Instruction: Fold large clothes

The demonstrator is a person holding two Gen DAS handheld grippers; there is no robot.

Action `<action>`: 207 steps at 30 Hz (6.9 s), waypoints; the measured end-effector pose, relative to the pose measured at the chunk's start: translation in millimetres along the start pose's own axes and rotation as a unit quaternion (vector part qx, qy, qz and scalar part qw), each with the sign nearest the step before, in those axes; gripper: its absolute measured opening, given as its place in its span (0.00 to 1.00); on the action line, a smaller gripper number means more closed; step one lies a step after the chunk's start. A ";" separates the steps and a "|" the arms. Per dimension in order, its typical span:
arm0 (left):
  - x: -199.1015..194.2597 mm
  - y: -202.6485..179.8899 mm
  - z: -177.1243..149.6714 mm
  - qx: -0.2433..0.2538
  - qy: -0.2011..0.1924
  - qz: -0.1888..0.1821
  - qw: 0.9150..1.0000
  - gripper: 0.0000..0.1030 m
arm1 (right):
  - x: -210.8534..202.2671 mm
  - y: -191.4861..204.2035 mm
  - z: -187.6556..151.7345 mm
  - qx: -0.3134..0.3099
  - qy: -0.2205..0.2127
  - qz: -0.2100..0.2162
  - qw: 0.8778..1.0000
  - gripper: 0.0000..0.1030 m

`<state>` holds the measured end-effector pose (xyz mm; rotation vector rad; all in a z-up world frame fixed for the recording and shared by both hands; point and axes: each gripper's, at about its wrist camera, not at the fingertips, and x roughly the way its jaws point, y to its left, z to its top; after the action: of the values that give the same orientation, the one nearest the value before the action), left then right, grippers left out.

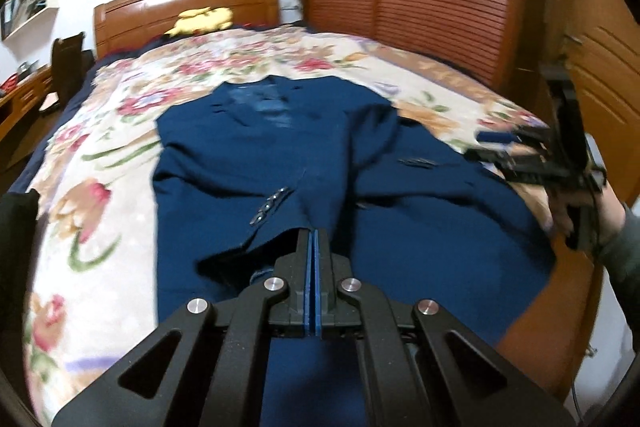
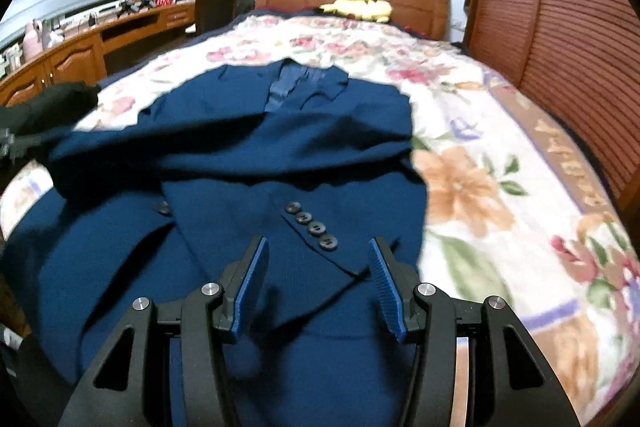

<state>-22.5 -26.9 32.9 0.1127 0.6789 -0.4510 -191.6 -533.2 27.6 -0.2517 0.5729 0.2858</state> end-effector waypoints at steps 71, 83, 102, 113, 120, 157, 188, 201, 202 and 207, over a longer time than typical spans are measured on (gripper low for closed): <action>-16.6 78.3 -96.2 -0.094 0.016 0.104 0.990 0.77 | -25.5 -6.4 -82.3 0.005 0.003 -0.041 0.999 0.52; -7.3 71.9 -95.4 -0.095 0.029 0.096 0.990 0.77 | -37.3 -39.5 -98.3 0.059 0.025 -0.029 0.998 0.52; -19.5 65.7 -111.8 -0.098 0.027 0.064 0.993 0.63 | -37.1 -28.5 -104.7 0.047 0.033 0.011 0.998 0.52; -28.9 58.5 -119.7 -0.090 0.025 0.057 0.994 0.41 | -37.6 -27.3 -107.0 0.052 0.044 0.027 0.997 0.50; -32.7 57.6 -120.7 -0.085 0.034 0.055 0.994 0.33 | -43.2 -22.5 -108.7 0.046 0.056 0.030 0.997 0.49; -186.6 40.3 29.1 -0.032 -0.181 0.075 0.980 0.03 | -198.0 -9.0 -3.7 0.013 -0.186 0.094 0.978 0.04; -118.7 108.4 45.5 -0.096 -0.120 0.146 0.977 0.03 | -152.6 -7.3 22.6 -0.007 -0.164 0.048 0.985 0.04; 3.3 171.7 53.8 -0.124 -0.060 0.163 0.977 0.03 | 2.5 -4.1 99.8 0.009 -0.087 0.007 0.996 0.04; 13.4 177.2 58.1 -0.128 -0.058 0.164 0.976 0.03 | 11.6 -3.4 107.0 0.005 -0.086 0.004 0.996 0.04; 57.2 198.8 74.5 -0.142 -0.048 0.161 0.975 0.03 | 55.6 -6.2 148.9 0.002 -0.085 -0.026 0.996 0.04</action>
<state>147.0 112.5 46.0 -0.0700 0.6106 -0.0444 -71.3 -481.9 118.1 -0.2355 0.3979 0.2533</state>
